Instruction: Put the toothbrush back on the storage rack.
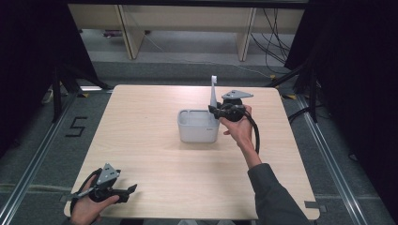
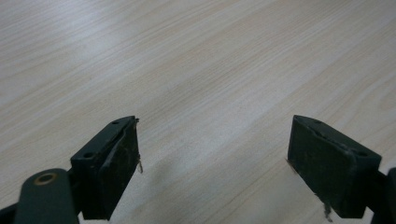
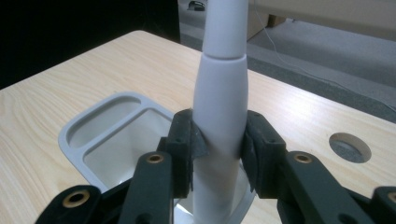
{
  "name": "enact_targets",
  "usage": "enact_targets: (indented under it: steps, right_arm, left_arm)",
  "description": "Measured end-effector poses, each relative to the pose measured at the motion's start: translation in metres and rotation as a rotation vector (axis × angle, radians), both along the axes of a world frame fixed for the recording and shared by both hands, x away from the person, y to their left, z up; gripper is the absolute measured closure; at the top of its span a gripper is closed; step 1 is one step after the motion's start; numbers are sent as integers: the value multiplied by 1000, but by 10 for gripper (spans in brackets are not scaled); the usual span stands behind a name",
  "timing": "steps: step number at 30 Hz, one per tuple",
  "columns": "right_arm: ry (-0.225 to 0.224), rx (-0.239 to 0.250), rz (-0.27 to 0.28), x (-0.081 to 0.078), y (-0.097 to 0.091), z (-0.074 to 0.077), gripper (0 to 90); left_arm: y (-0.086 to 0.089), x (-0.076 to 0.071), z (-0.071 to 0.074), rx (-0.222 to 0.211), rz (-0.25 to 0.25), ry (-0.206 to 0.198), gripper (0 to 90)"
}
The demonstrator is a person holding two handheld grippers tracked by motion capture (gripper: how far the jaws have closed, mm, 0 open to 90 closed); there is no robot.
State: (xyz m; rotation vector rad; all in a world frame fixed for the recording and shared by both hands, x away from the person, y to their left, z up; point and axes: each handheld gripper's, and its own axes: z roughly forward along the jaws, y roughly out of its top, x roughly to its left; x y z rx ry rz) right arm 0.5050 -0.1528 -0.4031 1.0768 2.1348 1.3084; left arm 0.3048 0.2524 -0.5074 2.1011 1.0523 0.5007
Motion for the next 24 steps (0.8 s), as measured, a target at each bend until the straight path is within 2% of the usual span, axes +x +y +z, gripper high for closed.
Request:
enact_targets:
  steps: [2, 3, 4, 5, 6, 13, 15, 16, 17, 21, 22, 24]
  right_arm:
    - [15, -9, -2, -1, -1, -2, 664]
    - [-6, -26, 15, 1, -2, -3, 664]
    - [2, -28, 5, 0, -1, -4, 665]
    - [4, -46, 19, 1, -2, -5, 665]
    - [24, -36, 7, -1, -1, -5, 665]
    - [16, -36, 10, 0, -1, -7, 666]
    - [22, -40, 9, 0, -1, -7, 668]
    - [20, -45, 4, -1, -1, -7, 672]
    - [20, -45, 4, -1, -1, -7, 672]
    - [6, -49, 14, 0, -3, -5, 701]
    - [12, -33, 17, -1, -2, -5, 702]
    - [1, -33, 18, 0, -2, -4, 700]
  left_arm:
    - [0, 0, 0, 1, 0, 0, 160]
    - [0, 0, 0, 2, 0, 0, 161]
    - [0, 0, 0, 2, 0, 0, 161]
    - [0, 0, 0, 0, 1, 0, 160]
    - [0, 0, 0, 0, 1, 0, 161]
    - [0, 0, 0, 0, 0, 1, 161]
    - [-1, 0, -1, -14, 3, -6, 160]
    - [1, 0, 1, 14, -8, 3, 160]
    - [1, 0, 1, 14, -8, 3, 161]
    - [-1, 0, -1, -12, 2, -4, 160]
    - [-1, 0, -1, -12, 2, -4, 161]
    - [0, 0, 0, 13, 0, 5, 160]
